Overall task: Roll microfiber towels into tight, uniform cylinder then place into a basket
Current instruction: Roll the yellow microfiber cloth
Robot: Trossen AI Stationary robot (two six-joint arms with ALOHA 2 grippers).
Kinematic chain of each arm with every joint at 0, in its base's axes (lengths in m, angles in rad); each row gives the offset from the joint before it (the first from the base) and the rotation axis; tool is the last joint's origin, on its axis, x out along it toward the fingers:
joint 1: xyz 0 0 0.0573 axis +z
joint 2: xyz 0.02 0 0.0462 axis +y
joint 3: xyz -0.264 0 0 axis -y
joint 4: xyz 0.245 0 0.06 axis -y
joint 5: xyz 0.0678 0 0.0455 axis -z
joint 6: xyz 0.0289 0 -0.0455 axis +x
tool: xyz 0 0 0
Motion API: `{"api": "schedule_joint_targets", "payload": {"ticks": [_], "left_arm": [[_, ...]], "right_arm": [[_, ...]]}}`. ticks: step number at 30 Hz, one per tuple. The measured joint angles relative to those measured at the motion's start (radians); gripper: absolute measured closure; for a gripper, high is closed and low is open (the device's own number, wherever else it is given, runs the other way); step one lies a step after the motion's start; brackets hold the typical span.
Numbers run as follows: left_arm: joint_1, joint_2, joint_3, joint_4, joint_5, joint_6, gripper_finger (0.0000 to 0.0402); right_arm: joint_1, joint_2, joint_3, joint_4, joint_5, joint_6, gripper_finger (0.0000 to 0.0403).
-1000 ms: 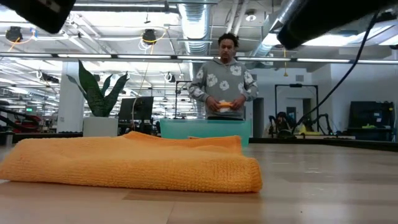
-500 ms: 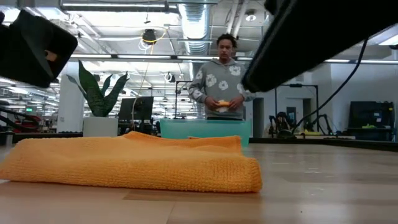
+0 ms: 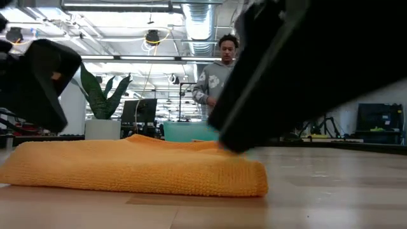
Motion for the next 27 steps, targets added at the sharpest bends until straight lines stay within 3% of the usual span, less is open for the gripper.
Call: {"api": "schedule_joint_targets", "payload": {"ticks": [16,21,27], "left_arm": [[0.071,0.107,0.013,-0.013,0.061,-0.011,0.0184],[0.09,0.108,0.013,-0.023,0.1,-0.107,0.0199],[0.088,0.091,0.01,-0.034,0.121,-0.185,0.0288]], "right_arm": [[-0.038,0.058,0.004,-0.009,-0.063,0.065,0.02],[-0.048,0.058,0.004,-0.008,-0.094,0.094,0.0251],[-0.049,0.059,0.003,-0.005,-0.116,0.117,0.0351]]}}
